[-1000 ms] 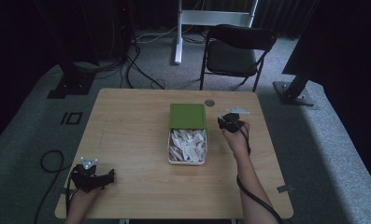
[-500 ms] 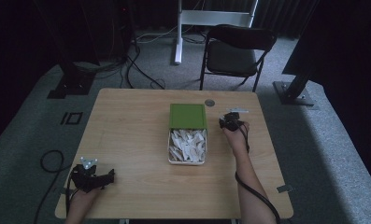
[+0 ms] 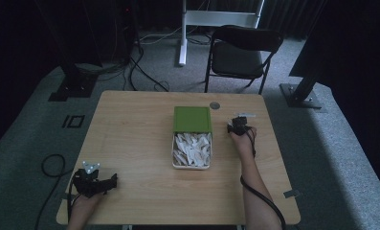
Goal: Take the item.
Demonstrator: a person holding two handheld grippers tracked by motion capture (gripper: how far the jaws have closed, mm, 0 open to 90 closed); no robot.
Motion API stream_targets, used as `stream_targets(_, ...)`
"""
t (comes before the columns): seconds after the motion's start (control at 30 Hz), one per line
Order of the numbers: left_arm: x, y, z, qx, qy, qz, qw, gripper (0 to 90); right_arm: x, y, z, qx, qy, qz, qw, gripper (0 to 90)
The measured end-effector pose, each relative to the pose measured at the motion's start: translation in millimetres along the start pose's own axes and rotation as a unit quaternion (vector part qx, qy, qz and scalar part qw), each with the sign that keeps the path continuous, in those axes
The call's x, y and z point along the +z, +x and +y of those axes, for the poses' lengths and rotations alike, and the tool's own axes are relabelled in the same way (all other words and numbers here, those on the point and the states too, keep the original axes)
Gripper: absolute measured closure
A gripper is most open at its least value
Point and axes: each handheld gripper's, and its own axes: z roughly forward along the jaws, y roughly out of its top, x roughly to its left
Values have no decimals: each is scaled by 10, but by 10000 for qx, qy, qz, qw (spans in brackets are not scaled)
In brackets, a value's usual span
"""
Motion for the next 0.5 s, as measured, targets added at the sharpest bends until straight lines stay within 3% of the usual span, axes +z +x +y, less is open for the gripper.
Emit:
stream_targets(0.17,0,0,0,0,0,0,10000,7,18,-15,-11,85,15,-66,9999,713)
stream_targets(0.5,0,0,0,0,-1,-1,10000,7,-75,-63,33,278,-143,102,9995,441)
